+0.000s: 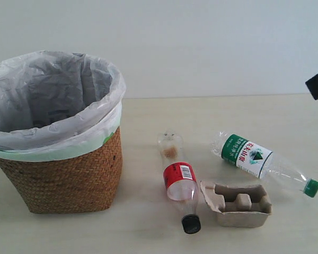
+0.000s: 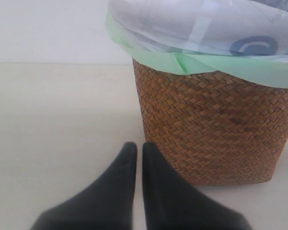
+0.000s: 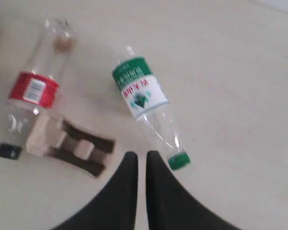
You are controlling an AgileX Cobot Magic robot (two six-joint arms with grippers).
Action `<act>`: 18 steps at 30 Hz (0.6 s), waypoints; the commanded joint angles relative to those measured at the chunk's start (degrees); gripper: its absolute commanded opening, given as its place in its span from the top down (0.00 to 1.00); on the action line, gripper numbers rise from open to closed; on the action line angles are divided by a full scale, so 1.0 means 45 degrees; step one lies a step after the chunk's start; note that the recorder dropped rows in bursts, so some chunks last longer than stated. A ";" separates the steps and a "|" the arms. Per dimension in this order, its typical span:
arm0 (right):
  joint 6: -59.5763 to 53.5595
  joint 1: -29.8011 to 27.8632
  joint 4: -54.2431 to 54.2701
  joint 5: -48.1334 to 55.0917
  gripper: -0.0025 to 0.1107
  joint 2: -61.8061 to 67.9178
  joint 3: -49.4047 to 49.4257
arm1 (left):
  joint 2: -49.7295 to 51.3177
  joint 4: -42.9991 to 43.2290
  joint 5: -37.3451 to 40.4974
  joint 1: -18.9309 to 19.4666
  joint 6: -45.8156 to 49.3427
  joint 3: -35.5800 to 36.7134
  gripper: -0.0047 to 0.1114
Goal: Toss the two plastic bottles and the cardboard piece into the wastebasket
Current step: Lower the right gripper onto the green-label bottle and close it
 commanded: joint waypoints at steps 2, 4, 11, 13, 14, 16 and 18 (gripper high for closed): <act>-0.0636 -0.0002 -0.1727 0.2177 0.95 0.3648 -0.2632 | -0.0049 -0.0014 -0.0006 0.0049 0.0032 0.0047 0.93; -0.0939 -0.0002 -0.1696 0.2262 0.93 0.4871 -0.3324 | -0.0049 -0.0014 -0.0006 0.0049 0.0032 0.0047 0.93; -0.3139 -0.0002 -0.1361 0.1660 0.40 0.7356 -0.3782 | -0.0049 -0.0014 -0.0006 0.0049 0.0032 0.0047 0.93; -0.3283 -0.0002 -0.1361 0.1230 0.38 0.7997 -0.3782 | -0.0049 -0.0014 -0.0006 0.0049 0.0032 0.0047 0.93; -0.3315 -0.0002 -0.1361 0.0908 0.38 0.8360 -0.3782 | -0.0049 -0.0014 -0.0006 0.0049 0.0032 0.0047 0.93; -0.3446 -0.0002 -0.1361 0.0528 0.38 0.8929 -0.3782 | -0.0049 -0.0014 -0.0006 0.0049 0.0032 0.0047 0.93; -0.3706 -0.0002 -0.1361 0.0234 0.38 0.9505 -0.3782 | -0.0049 -0.0014 -0.0006 0.0049 0.0032 0.0047 0.93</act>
